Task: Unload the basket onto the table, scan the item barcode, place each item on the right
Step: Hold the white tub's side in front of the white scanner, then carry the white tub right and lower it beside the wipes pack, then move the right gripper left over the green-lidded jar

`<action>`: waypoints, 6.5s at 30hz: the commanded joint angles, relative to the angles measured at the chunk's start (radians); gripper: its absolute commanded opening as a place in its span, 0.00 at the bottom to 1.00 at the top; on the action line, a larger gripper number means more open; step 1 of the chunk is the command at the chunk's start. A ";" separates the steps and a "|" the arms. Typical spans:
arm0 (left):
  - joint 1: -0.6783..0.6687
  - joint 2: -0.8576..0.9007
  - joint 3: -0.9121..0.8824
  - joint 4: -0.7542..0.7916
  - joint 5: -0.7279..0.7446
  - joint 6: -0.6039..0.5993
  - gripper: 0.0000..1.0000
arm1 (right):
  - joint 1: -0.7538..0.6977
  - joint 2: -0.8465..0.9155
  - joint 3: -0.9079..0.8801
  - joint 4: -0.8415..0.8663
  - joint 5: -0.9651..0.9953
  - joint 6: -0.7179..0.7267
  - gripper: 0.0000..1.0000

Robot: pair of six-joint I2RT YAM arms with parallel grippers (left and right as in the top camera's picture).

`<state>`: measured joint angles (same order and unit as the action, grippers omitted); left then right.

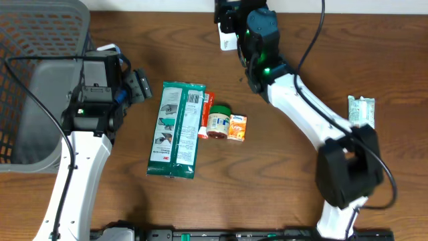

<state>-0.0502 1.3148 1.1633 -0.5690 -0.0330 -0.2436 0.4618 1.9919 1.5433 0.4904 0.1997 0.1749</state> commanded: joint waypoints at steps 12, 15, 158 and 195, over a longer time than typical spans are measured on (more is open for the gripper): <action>0.002 -0.007 -0.002 0.000 -0.013 -0.005 0.86 | -0.101 0.323 0.013 0.341 -0.013 0.133 0.01; 0.002 -0.007 -0.002 0.000 -0.013 -0.005 0.86 | -0.113 0.380 0.013 0.411 -0.053 0.161 0.01; 0.002 -0.007 -0.002 0.000 -0.013 -0.005 0.86 | -0.928 -0.206 -0.307 -1.101 -0.182 -0.031 0.99; 0.002 -0.007 -0.002 0.000 -0.013 -0.005 0.86 | -0.018 -0.382 -0.279 -1.164 -0.396 0.266 0.77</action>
<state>-0.0502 1.3144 1.1625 -0.5697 -0.0326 -0.2436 0.3603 1.6054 1.3411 -0.7528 -0.2680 0.3950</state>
